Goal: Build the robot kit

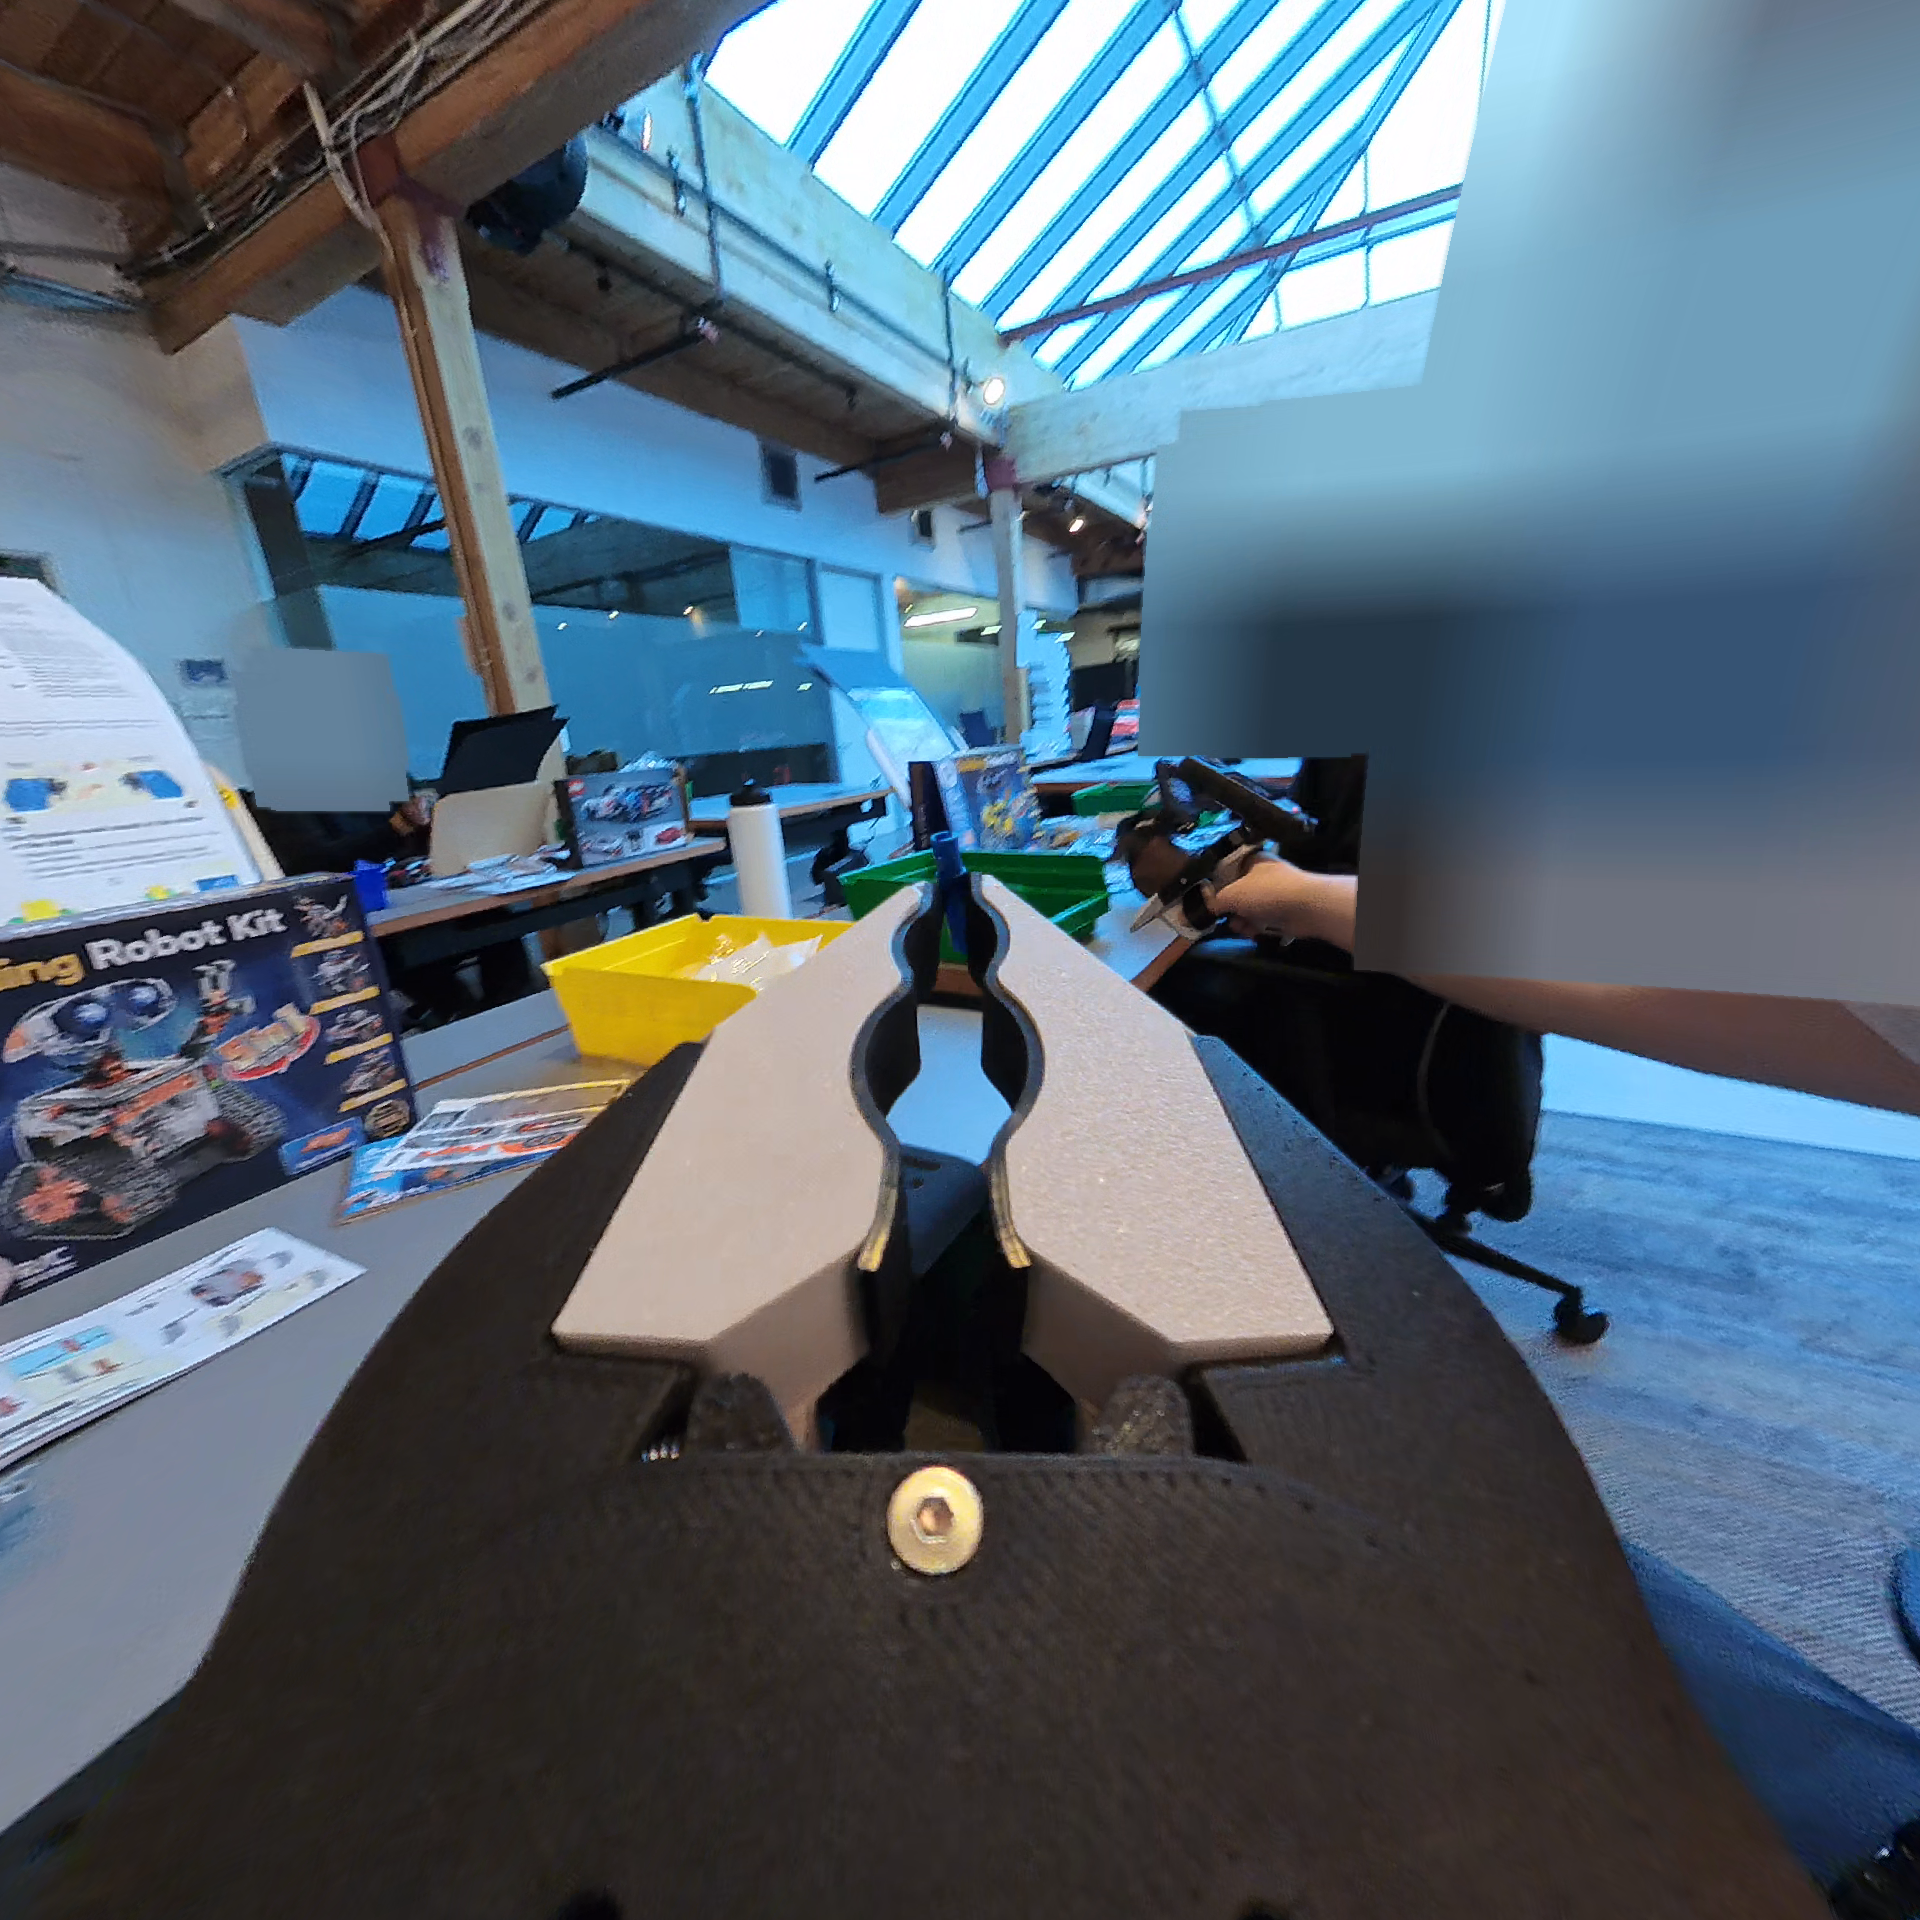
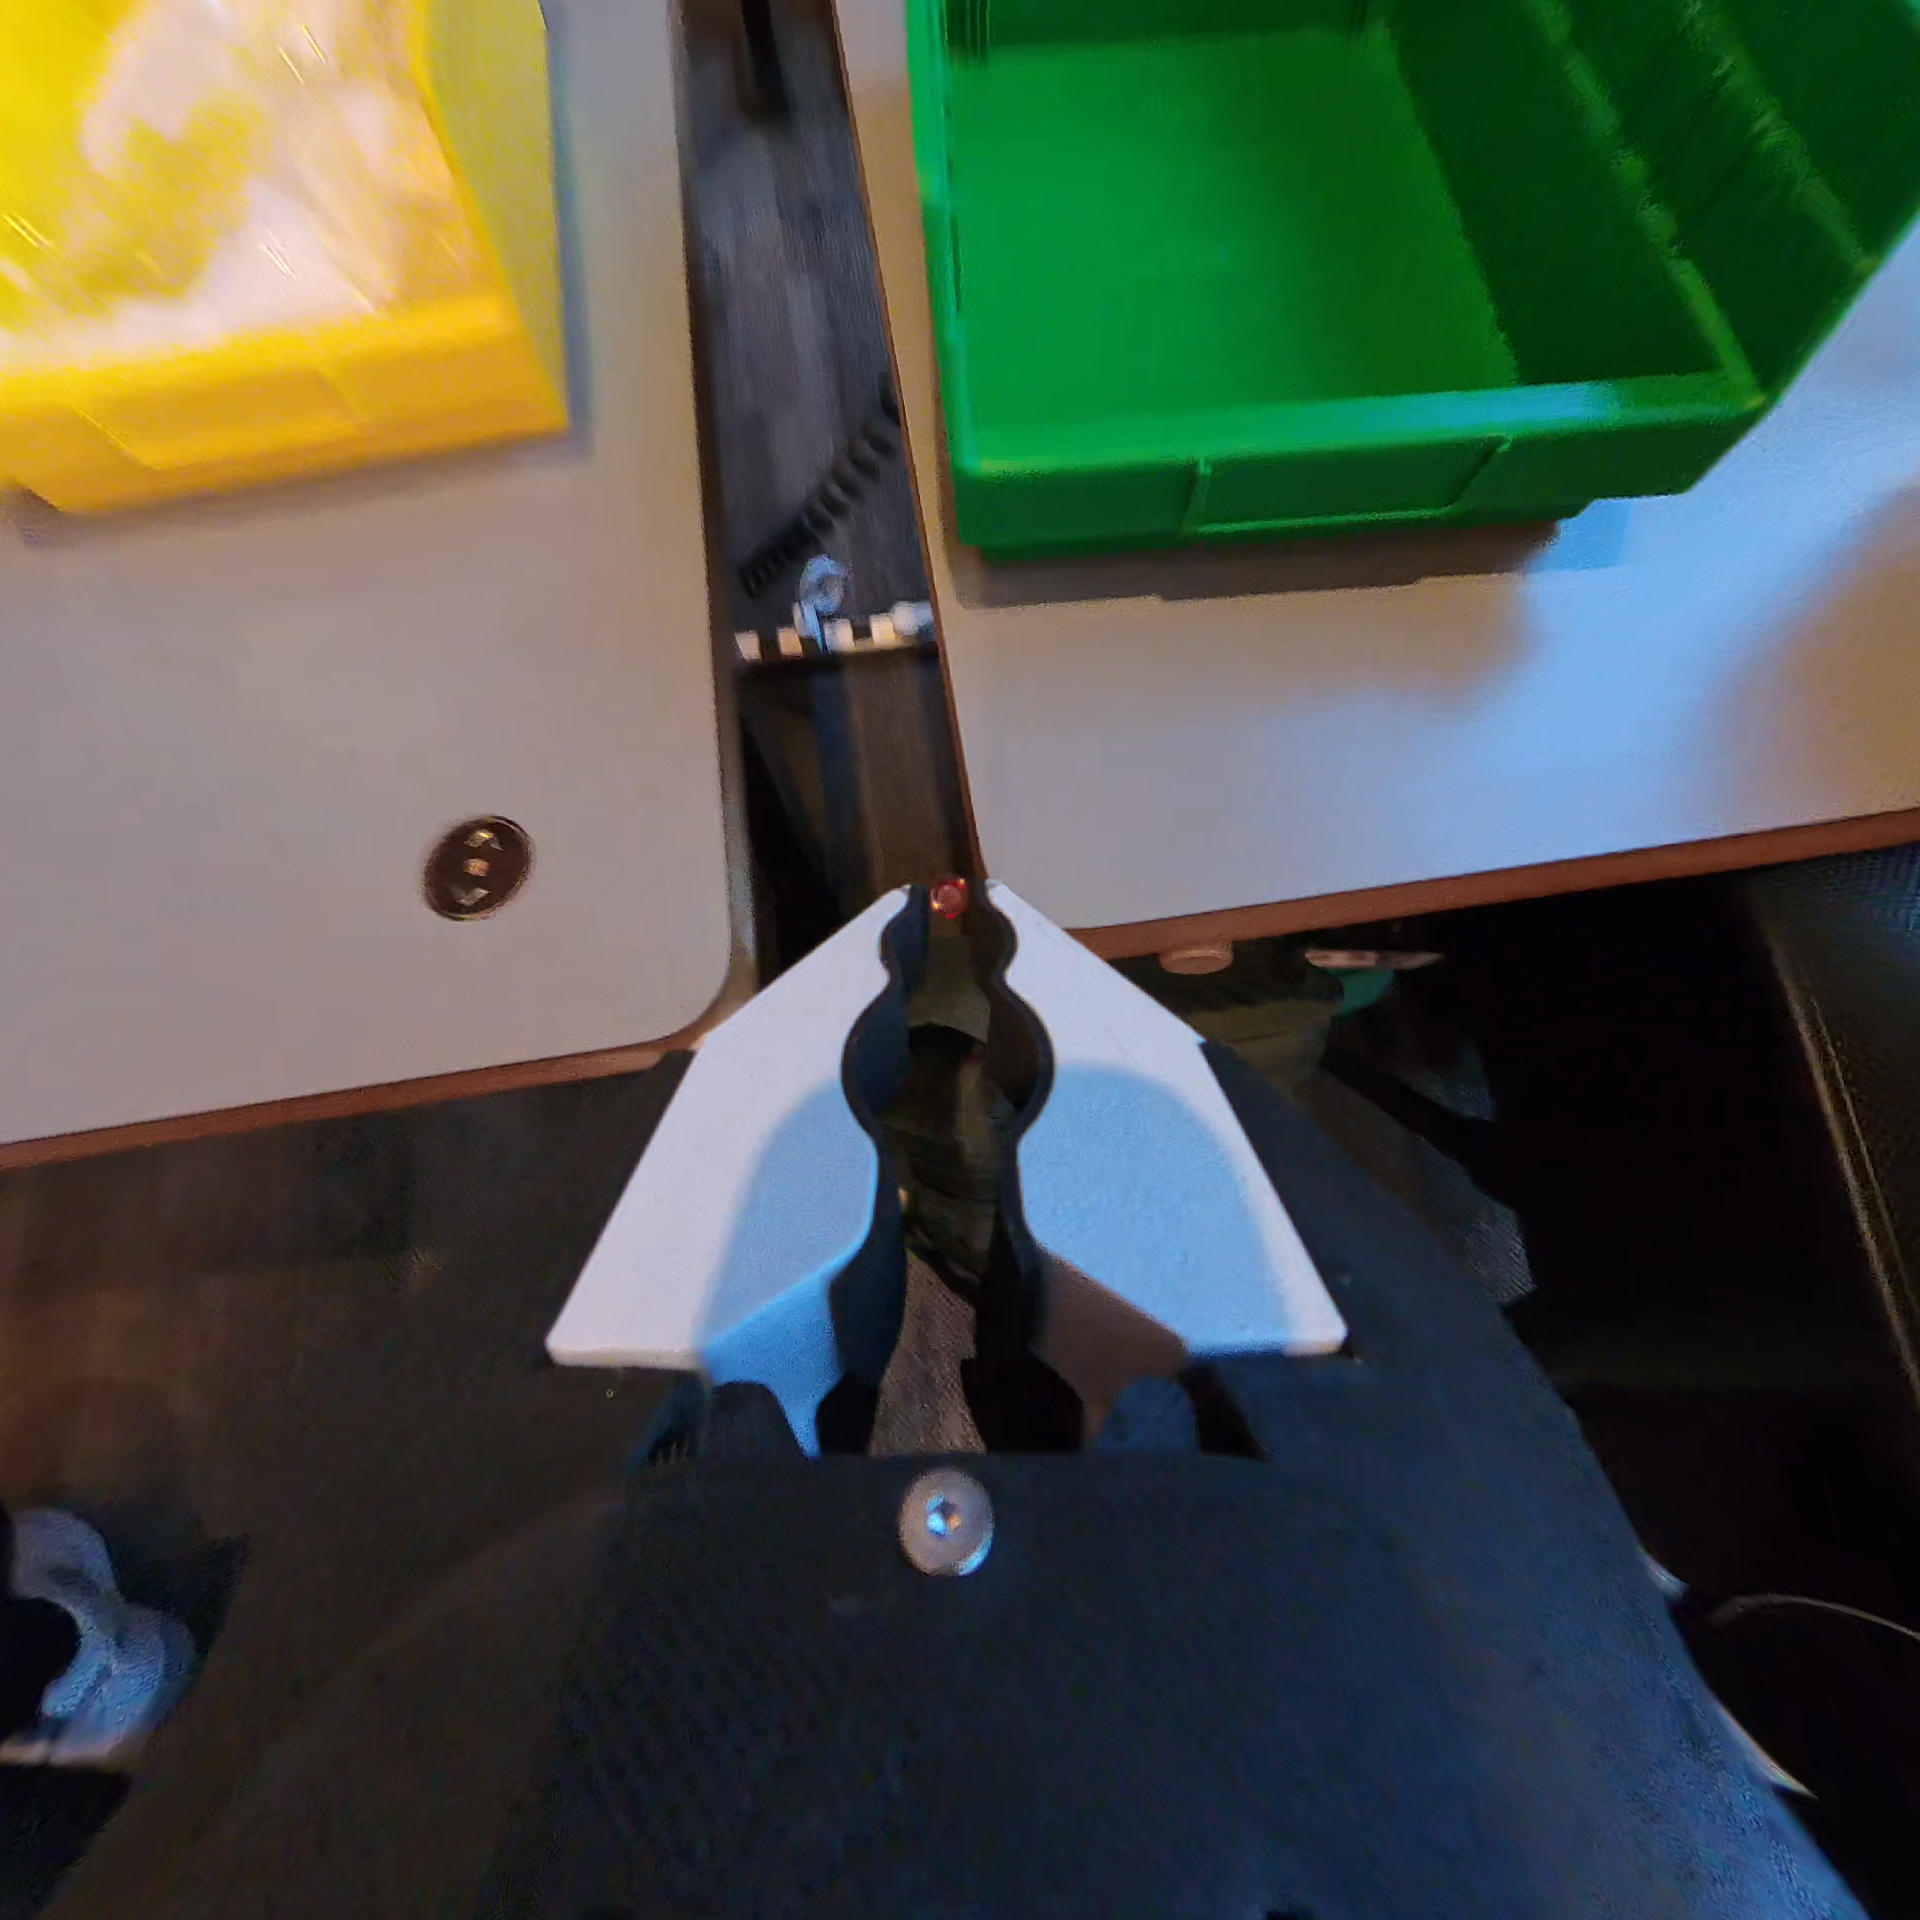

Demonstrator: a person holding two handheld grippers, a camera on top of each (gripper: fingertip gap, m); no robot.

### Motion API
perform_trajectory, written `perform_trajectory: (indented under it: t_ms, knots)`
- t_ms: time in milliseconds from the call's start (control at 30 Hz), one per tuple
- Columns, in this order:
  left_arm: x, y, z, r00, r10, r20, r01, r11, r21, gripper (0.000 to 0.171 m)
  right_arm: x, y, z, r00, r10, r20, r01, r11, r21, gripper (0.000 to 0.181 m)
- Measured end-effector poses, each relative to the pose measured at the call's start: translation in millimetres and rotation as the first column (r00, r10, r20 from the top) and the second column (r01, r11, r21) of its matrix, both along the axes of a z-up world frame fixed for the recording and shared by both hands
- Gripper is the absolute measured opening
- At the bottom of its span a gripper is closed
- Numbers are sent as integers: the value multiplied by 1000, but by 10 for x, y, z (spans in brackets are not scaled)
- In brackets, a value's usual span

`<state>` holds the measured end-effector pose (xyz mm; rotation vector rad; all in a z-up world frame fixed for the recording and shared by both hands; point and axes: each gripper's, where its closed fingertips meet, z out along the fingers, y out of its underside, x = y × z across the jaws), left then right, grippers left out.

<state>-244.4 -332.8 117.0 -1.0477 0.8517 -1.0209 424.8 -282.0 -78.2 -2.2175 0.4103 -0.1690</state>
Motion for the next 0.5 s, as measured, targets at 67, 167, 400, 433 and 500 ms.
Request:
perform_trajectory:
  t_ms: [67, 167, 400, 433, 500]
  knots:
    - [64, 69, -13, 1000, 17, -23, -17, 1000, 3, 2, 92, 99, -176, 1000, 4, 6, -3, 995, -98, 8]
    - [160, 140, -36, 999, 25, -43, -25, 1000, -1, 2, 254, 169, -346, 1000, -9, 21, 13, 978, -207, 8]
    - [337, 224, -122, 997, 25, -79, -26, 1000, -15, 3, 394, 217, -533, 999, 0, -32, -11, 943, -332, 8]
    - [350, 231, -130, 996, 25, -81, -26, 1000, -16, 3, 382, 225, -556, 999, 8, -49, -25, 940, -339, 7]
    - [370, 244, -142, 996, 24, -84, -26, 999, -19, 3, 388, 223, -587, 998, 11, -59, -31, 934, -357, 8]
